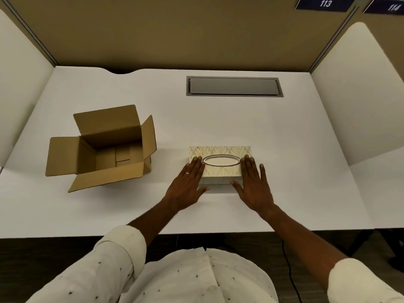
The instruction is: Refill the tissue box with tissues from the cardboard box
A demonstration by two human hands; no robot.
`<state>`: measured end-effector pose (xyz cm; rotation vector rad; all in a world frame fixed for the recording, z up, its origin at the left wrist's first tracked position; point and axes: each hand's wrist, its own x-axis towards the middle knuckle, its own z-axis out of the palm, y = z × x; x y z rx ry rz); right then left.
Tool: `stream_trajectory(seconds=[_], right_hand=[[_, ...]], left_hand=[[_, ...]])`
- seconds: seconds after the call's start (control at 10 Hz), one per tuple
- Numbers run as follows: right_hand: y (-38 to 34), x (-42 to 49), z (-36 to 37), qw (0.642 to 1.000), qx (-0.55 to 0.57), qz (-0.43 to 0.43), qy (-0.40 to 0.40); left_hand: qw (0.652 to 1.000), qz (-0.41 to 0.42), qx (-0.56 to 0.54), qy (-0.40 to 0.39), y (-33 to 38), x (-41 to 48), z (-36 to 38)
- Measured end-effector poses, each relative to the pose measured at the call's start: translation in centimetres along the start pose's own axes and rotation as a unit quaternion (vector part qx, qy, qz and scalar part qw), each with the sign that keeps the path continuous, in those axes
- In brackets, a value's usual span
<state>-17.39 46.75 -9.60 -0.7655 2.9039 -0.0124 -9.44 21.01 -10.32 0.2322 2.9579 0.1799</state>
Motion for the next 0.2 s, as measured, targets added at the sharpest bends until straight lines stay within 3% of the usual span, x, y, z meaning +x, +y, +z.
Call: stream_trajectory(seconds=[0.2], right_hand=[[0.2,2.0,-1.4,0.997,0.059,-0.001,0.043]], left_hand=[[0.998,-0.031,-0.033,0.044,0.5,1.5,-1.2]])
